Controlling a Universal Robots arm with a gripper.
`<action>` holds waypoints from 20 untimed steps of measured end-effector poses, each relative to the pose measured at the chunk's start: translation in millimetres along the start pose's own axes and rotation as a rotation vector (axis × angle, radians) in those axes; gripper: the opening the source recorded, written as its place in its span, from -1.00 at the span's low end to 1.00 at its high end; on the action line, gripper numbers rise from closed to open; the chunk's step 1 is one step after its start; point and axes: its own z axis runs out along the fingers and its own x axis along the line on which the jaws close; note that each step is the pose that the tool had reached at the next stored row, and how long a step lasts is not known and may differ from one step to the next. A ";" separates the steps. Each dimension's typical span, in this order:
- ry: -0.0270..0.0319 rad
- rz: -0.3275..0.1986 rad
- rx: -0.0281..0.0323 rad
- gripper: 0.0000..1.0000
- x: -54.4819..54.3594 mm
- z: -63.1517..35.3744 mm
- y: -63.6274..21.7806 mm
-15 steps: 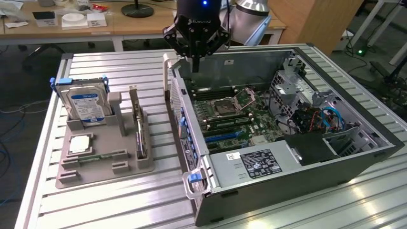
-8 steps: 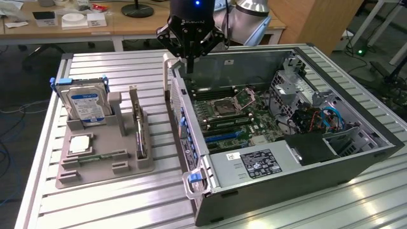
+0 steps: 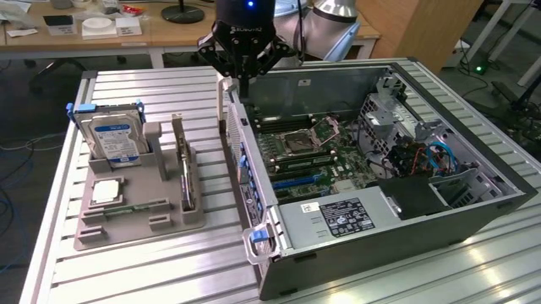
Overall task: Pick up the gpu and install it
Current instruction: 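Reach for the gpu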
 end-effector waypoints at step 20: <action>-0.0001 0.000 0.0000 -0.80 32.0 -0.7 -3.8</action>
